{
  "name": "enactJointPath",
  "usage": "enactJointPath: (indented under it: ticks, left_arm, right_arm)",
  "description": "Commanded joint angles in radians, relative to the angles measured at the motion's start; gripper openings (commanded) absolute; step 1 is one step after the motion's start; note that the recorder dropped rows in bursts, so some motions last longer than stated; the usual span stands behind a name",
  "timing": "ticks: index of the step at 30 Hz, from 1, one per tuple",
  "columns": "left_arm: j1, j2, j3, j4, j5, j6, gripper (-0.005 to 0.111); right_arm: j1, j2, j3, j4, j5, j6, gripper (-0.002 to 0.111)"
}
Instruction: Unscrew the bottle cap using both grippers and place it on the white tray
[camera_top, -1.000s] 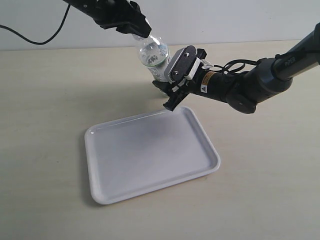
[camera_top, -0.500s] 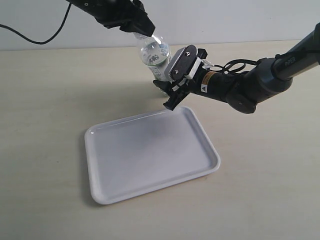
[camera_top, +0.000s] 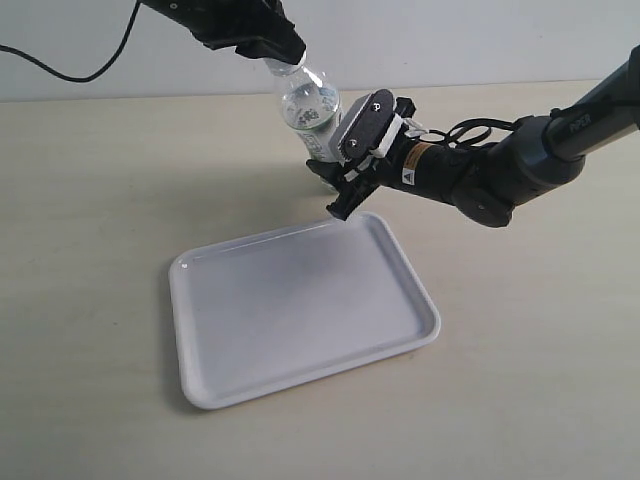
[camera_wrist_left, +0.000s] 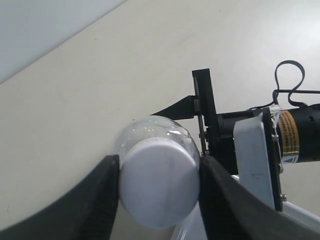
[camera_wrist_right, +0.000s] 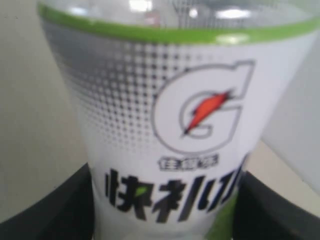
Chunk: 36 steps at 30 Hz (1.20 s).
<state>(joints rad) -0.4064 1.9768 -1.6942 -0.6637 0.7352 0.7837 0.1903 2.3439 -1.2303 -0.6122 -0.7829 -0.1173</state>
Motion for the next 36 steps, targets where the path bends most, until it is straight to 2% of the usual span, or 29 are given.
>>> enactJointPath:
  ticks: [1, 12, 14, 18, 19, 25, 30, 36]
  left_arm:
    - [-0.005, -0.011, -0.007, -0.004, -0.020, 0.012, 0.000]
    - [-0.002, -0.044, -0.007, -0.004, -0.015, 0.016, 0.000]
    - [-0.002, -0.042, -0.007, 0.001, -0.003, 0.017, 0.011]
    - [-0.002, -0.033, -0.007, 0.005, -0.003, 0.018, 0.040]
    - [-0.002, -0.028, -0.007, 0.005, -0.003, 0.021, 0.043]
    - [-0.002, -0.022, -0.007, 0.005, -0.010, 0.021, 0.053]
    - [-0.002, -0.022, -0.007, 0.005, -0.031, 0.021, 0.075]
    - [-0.002, -0.059, -0.007, 0.008, -0.058, 0.030, 0.074]
  right_arm:
    - [-0.005, -0.005, -0.003, 0.008, -0.009, -0.001, 0.000]
    - [-0.005, -0.005, -0.003, 0.008, -0.009, -0.001, 0.000]
    - [-0.005, -0.005, -0.003, 0.008, -0.009, -0.001, 0.000]
    - [-0.005, -0.005, -0.003, 0.008, -0.009, -0.001, 0.000]
    - [-0.005, -0.005, -0.003, 0.008, -0.009, -0.001, 0.000]
    - [-0.005, -0.005, -0.003, 0.008, -0.009, -0.001, 0.000]
    - [-0.005, -0.005, -0.003, 0.008, -0.009, 0.013, 0.000]
    - [-0.005, -0.005, -0.005, 0.008, -0.007, 0.015, 0.000]
